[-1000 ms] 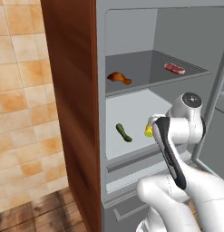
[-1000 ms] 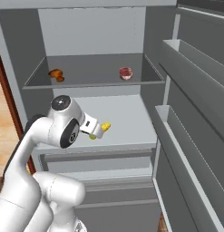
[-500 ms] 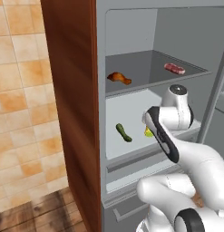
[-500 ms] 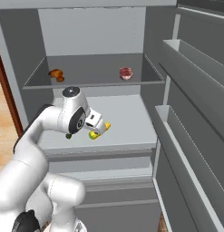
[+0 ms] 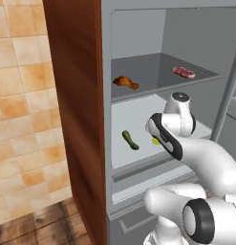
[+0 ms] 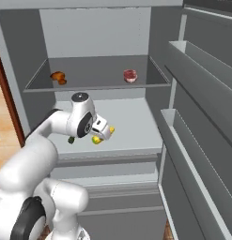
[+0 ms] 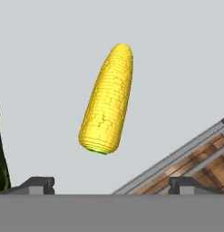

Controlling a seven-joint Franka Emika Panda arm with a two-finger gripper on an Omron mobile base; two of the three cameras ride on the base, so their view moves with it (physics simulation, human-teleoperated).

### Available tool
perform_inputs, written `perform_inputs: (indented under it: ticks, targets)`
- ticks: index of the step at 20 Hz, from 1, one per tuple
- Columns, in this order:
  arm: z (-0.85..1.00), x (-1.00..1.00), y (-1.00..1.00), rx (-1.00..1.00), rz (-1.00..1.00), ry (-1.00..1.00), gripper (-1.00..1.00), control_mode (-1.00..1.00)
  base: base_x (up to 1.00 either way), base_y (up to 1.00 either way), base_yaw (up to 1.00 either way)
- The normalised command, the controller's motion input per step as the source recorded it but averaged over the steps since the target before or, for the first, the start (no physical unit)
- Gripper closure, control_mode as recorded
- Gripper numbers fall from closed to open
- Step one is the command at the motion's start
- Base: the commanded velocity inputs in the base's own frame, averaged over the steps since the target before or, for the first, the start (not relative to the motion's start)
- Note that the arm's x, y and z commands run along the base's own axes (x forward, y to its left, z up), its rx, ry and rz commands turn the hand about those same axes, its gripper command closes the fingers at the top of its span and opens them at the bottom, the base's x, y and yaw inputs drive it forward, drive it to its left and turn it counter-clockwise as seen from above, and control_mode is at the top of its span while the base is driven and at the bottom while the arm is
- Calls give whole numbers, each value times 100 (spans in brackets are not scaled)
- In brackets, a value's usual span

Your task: Gather the corn and squash from the fridge and place them on a tray on the dining counter. Then gather the chicken drumstick and steak from the fridge and place them on the other tray.

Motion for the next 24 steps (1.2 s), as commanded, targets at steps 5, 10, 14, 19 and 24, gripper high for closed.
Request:
perform_inputs:
  ticks: [5, 10, 14, 19, 24]
  targets:
    - [-29, 31, 0, 0, 0, 0, -100, -100, 0, 0, 0]
    - [-20, 34, 0, 1, -1, 1, -100, -100, 0, 0, 0]
    - [-26, 28, 0, 1, 0, 0, -100, -100, 0, 0, 0]
    - [-41, 21, 0, 0, 0, 0, -100, -100, 0, 0, 0]
    - [-40, 7, 0, 1, 0, 0, 100, -100, 0, 0, 0]
